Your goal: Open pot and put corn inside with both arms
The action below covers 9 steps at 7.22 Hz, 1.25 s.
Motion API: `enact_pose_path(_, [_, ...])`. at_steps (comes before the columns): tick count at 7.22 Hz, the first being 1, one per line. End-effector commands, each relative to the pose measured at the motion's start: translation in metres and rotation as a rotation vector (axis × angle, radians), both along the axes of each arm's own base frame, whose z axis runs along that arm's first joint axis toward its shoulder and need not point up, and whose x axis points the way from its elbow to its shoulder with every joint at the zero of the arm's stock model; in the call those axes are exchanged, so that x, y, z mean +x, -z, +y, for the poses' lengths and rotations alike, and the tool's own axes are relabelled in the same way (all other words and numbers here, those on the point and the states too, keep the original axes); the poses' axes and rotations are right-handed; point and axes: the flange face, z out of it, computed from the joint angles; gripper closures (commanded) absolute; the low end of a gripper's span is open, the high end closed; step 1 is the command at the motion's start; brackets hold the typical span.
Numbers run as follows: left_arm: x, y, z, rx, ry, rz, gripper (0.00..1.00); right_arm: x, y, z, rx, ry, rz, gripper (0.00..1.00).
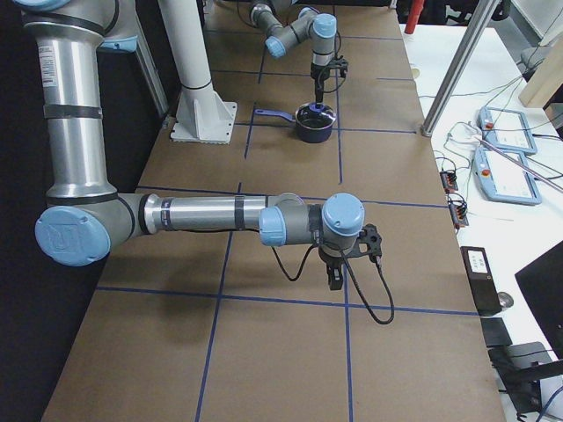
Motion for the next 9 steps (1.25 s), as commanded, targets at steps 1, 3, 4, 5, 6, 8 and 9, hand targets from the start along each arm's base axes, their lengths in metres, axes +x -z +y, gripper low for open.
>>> enact_pose_path(1, [0.008,-0.006,0.002,0.005,0.005,-0.017,0.00,0.000,0.000,0.000,0.000,0.000,0.000,0.00])
enact_pose_path(3, [0.017,-0.014,-0.002,0.010,0.005,-0.012,0.00,0.000,-0.001,0.000,-0.002,0.000,0.000,0.00])
enact_pose_path(4, [0.018,-0.015,-0.002,0.011,0.005,-0.011,0.00,0.000,-0.001,0.000,-0.003,0.000,0.000,0.00])
enact_pose_path(5, [0.021,-0.017,0.000,0.011,0.001,-0.012,0.00,0.000,-0.001,0.000,-0.003,0.000,0.000,0.00])
enact_pose_path(6, [0.023,-0.017,0.003,0.011,-0.004,-0.012,0.00,0.000,-0.002,0.000,-0.004,0.001,0.000,0.00])
enact_pose_path(8, [0.025,-0.019,0.004,0.009,-0.007,-0.014,0.00,0.000,-0.002,-0.001,-0.003,0.000,0.002,0.00])
enact_pose_path(9, [0.024,-0.017,0.005,0.009,-0.006,-0.012,0.10,0.000,-0.001,-0.001,-0.002,0.000,0.002,0.00])
